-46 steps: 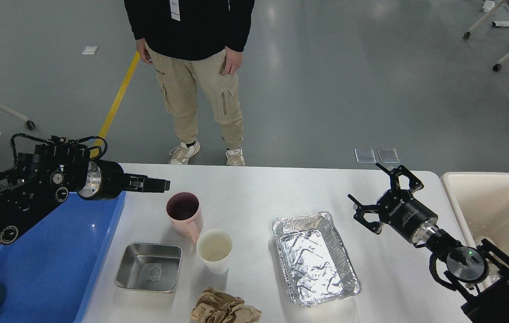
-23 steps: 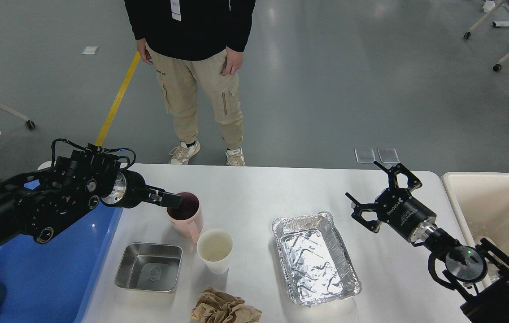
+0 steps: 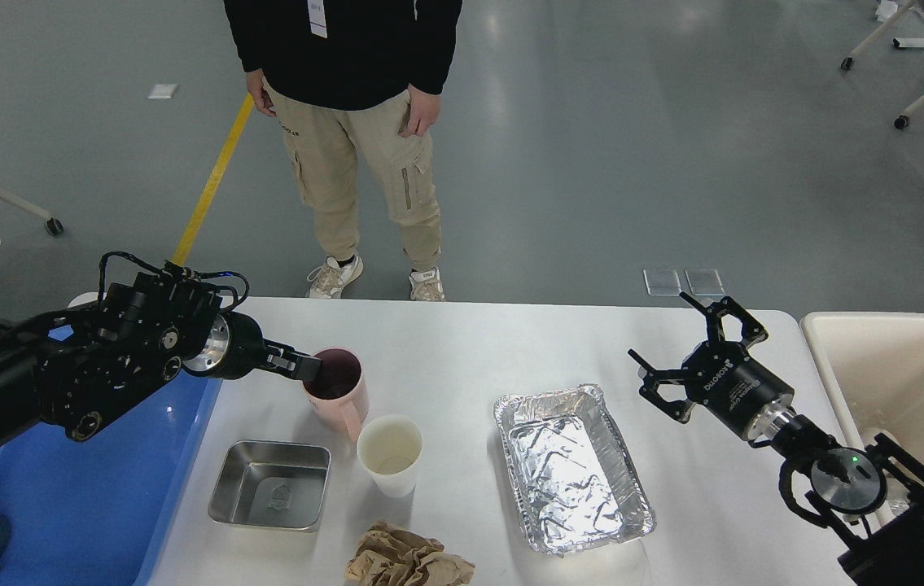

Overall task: Tidy desktop
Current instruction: 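Grasp the pink mug rim with the left gripper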

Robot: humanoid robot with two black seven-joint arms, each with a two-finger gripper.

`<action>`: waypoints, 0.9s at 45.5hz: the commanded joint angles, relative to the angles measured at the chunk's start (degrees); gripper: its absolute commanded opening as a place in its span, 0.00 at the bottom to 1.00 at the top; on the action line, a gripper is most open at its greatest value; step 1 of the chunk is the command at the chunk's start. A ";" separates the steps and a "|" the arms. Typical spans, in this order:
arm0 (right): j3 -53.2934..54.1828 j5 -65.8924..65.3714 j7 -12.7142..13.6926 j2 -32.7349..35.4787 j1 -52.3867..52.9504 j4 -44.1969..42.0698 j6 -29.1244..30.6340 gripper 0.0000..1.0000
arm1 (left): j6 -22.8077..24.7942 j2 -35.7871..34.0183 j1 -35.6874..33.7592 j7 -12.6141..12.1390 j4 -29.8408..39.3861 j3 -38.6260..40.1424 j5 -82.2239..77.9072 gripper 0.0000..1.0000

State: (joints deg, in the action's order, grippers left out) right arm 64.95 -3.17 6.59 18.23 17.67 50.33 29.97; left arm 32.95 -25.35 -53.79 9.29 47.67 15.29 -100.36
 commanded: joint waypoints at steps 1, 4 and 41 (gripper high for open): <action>0.18 0.01 0.00 0.13 -0.27 0.12 0.00 1.00 | 0.01 -0.14 -0.26 1.34 -0.64 -1.23 -0.36 0.57; 0.35 0.01 0.00 0.13 -0.45 0.12 0.00 1.00 | 0.01 0.12 -0.43 1.43 -1.78 -1.49 -0.27 0.56; 0.44 0.01 0.00 0.13 -0.62 0.83 0.00 1.00 | -2.19 2.23 -0.43 11.18 -7.15 -5.36 -1.06 0.05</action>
State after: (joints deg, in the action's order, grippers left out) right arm 65.41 -3.15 6.59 18.43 17.05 51.15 29.97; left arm 30.96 -23.12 -54.18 18.55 41.01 10.50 -100.80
